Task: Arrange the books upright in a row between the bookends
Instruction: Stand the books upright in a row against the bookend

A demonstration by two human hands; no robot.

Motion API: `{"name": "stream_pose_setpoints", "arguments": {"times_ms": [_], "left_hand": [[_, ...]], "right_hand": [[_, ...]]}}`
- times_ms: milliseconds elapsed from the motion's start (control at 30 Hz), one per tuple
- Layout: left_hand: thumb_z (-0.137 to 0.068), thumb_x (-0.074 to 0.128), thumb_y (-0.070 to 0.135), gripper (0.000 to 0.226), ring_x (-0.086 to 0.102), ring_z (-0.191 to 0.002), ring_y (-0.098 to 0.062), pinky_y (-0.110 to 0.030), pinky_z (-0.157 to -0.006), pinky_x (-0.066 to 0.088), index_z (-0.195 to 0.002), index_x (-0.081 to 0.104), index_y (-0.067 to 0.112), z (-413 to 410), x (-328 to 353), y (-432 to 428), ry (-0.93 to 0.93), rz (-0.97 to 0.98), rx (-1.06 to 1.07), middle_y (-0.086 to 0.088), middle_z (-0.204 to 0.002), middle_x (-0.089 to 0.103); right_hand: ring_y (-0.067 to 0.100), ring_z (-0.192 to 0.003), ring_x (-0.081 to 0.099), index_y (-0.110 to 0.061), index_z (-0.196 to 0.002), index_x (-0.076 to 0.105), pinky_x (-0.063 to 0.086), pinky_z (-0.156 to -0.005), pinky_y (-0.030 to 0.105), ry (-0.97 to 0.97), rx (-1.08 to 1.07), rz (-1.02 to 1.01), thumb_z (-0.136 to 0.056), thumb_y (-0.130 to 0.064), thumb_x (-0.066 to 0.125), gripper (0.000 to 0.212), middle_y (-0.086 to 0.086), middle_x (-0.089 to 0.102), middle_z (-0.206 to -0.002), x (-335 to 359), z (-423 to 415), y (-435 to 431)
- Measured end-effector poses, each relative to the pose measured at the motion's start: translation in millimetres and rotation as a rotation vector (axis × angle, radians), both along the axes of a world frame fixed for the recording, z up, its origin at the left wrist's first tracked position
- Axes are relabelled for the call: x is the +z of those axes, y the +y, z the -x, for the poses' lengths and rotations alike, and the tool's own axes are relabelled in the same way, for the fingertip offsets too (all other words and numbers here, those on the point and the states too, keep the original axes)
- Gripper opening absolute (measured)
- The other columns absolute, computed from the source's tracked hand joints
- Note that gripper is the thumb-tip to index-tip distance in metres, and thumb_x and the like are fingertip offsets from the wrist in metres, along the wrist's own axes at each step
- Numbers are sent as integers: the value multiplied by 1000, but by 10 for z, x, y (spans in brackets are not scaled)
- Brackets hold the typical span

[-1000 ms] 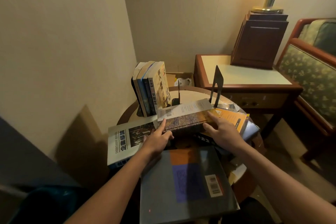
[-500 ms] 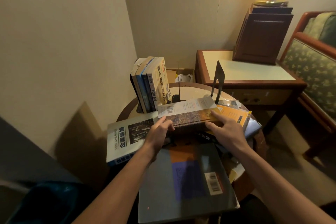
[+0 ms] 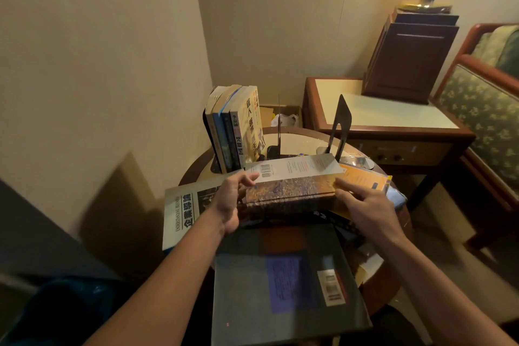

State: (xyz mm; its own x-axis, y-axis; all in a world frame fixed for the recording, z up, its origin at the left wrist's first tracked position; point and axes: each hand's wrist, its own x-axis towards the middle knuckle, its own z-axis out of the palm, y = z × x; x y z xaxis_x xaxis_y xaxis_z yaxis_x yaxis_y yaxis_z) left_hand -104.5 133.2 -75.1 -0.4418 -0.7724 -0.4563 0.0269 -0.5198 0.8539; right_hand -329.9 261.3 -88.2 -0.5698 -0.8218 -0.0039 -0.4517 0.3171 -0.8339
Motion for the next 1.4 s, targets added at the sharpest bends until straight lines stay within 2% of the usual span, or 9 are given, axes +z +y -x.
{"name": "stream_pose_setpoints", "arguments": {"times_ms": [100, 167, 367, 533, 633, 767, 967, 1267, 1400], "left_hand": [[-87, 55, 19, 42, 52, -120, -39, -44, -85, 53, -127, 58, 31, 87, 28, 41, 15, 35, -48, -15, -134, 49], [-94, 55, 14, 41, 58, -115, -35, -41, -74, 55, -130, 55, 34, 123, -17, 52, -14, 111, -36, -14, -133, 52], [-98, 58, 9, 48, 70, -103, -29, -41, -75, 61, -138, 52, 34, 56, 83, 162, 5, 213, 26, -11, -131, 59], [-99, 55, 6, 59, 66, -110, -32, -37, -72, 61, -146, 43, 40, -162, 413, 268, -13, 341, -3, -8, -142, 50], [-99, 54, 7, 59, 66, -112, -32, -45, -82, 61, -142, 46, 46, -382, 606, 394, 20, 381, -12, -7, -142, 50], [-98, 52, 2, 58, 69, -110, -27, -45, -85, 60, -138, 53, 45, -624, 822, 606, 91, 430, -25, -7, -138, 54], [-99, 52, 6, 54, 68, -111, -29, -43, -86, 60, -135, 54, 46, -839, 800, 870, 125, 411, -71, -8, -137, 55], [-88, 70, 34, 75, 49, -124, -23, -38, -98, 52, -148, 28, 52, -597, 132, 1234, -66, 381, -151, 4, -141, 33], [-91, 56, 60, 73, 21, -148, -29, -53, -118, 29, -154, 21, 44, -343, -151, 1254, -601, 704, -245, 1, -164, 18]], "right_hand": [[11, -104, 51, -35, -129, 66, 54, -82, 28, -25, -6, 18, -98, -34, 61, 32, 5, 57, -132, -35, 18, 14], [14, -109, 50, -35, -129, 66, 56, -86, 31, -22, -12, 32, -97, -35, 62, 32, 6, 58, -135, -63, -12, 26], [19, -111, 56, -37, -128, 66, 60, -84, 43, 0, -51, 42, -96, -43, 61, 34, 6, 62, -131, -63, -100, 75], [13, -115, 49, -34, -137, 57, 52, -78, 23, -49, 83, 48, -100, -40, 54, 38, 2, 56, -137, 25, -388, 173], [14, -122, 51, -35, -145, 48, 56, -91, 31, -196, 166, 154, -101, -41, 50, 45, 0, 48, -145, 97, -587, 240], [10, -108, 57, -37, -149, 41, 59, -70, 24, -567, 196, 249, -100, -31, 56, 52, -9, 43, -139, 273, -787, 316], [28, -111, 68, -44, -139, 53, 61, -73, 40, -944, 208, 228, -79, -24, 76, 67, -9, 49, -135, 441, -768, 514], [17, -79, 75, -36, -133, 58, 58, -58, 25, -642, 197, 150, -92, -13, 67, 48, 5, 62, -112, 863, -528, 770], [19, -99, 64, -28, -142, 53, 59, -64, 23, -315, 195, 78, -94, -13, 65, 52, 2, 57, -110, 935, -456, 744]]}}
